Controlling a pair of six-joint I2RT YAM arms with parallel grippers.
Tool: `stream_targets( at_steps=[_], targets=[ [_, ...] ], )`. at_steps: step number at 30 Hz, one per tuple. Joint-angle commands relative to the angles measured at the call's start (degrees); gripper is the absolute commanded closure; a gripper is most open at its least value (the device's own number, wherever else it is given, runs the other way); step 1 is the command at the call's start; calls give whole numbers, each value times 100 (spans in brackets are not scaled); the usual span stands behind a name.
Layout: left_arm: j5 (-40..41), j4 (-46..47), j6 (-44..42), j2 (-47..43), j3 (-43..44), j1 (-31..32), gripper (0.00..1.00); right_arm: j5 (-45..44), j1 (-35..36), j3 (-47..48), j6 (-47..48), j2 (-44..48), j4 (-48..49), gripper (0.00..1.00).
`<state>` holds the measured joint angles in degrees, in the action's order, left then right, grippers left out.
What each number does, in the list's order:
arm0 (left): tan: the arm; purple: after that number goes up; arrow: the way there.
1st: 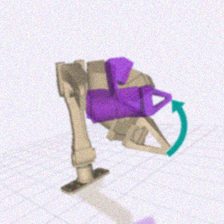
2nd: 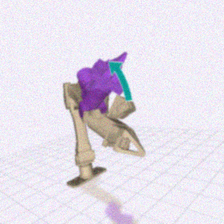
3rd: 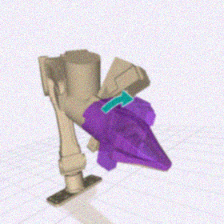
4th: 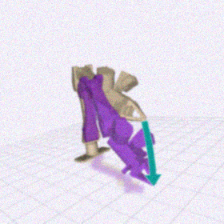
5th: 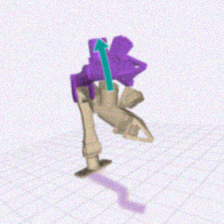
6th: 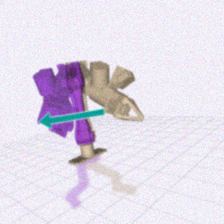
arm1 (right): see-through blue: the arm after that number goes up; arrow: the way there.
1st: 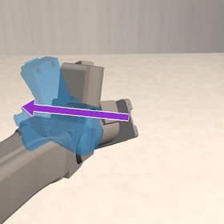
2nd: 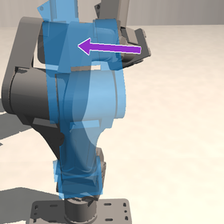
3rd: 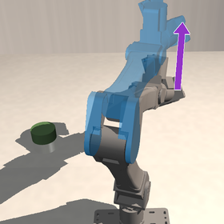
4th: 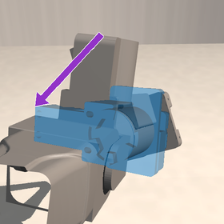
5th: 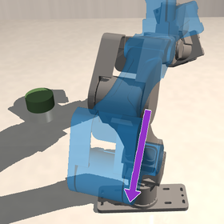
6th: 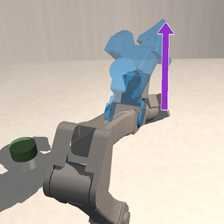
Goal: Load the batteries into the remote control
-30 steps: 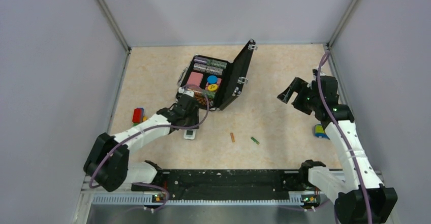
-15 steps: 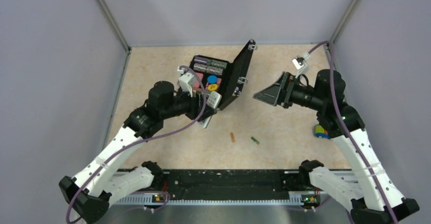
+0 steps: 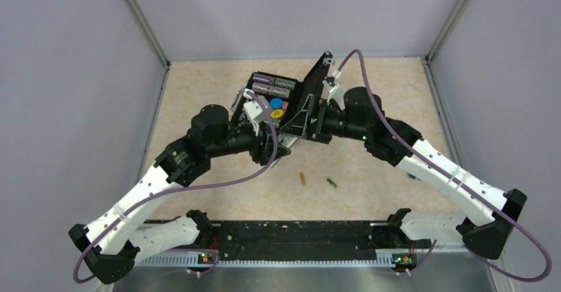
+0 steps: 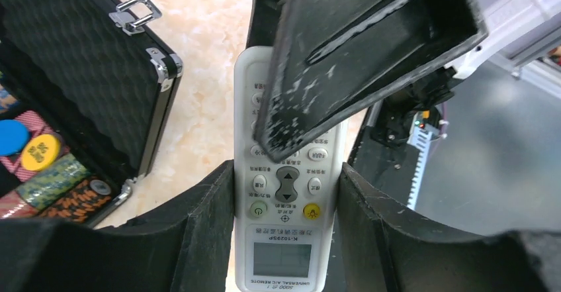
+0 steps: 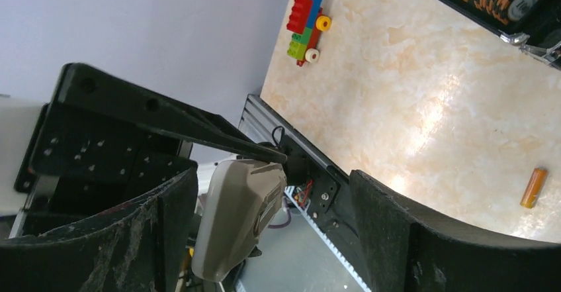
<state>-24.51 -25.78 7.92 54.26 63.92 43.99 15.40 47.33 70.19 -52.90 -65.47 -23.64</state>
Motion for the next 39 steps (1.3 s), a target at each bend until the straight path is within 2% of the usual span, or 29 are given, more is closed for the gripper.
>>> stream_targets(
  at_steps=[1,4,9,11,21,23,25,26,27,29,30,31,32,36,39],
  targets=[
    [177,62,-741,-169,89,57,100,-560,164,178,-313,-59,204,18],
    [210,104,-1077,-348,-65,57,100,-616,177,129,-418,-93,228,25],
    [341,108,-1281,-432,-110,57,100,-548,183,108,-525,-177,233,46],
    [339,100,-1307,-397,-66,57,100,-503,189,136,-540,-250,228,51],
    [550,136,-1348,-174,109,57,100,-39,259,285,-641,-499,450,49],
    [585,125,-1259,-104,189,57,100,10,259,291,-638,-520,458,56],
    [623,29,-1161,3,293,57,98,-13,259,291,-640,-517,449,71],
    [651,-18,-1136,47,326,57,91,-15,260,292,-645,-519,441,77],
    [657,-47,-1129,74,324,57,79,-19,263,293,-672,-522,440,81],
    [708,-28,-1125,1,253,57,43,-60,265,293,-776,-504,439,86],
    [756,46,-1141,-76,176,57,15,-112,260,291,-863,-483,439,90],
    [828,142,-1197,-174,67,57,2,-225,259,273,-1004,-455,439,95],
    [900,281,-1268,-279,-63,57,1,-335,259,244,-1188,-416,441,99],
    [1371,685,-1905,-653,-532,57,1,-729,260,371,-1813,-391,328,100],
    [1222,751,-2812,-809,-732,57,1,-929,253,723,-2119,-485,-71,100]
  ],
)
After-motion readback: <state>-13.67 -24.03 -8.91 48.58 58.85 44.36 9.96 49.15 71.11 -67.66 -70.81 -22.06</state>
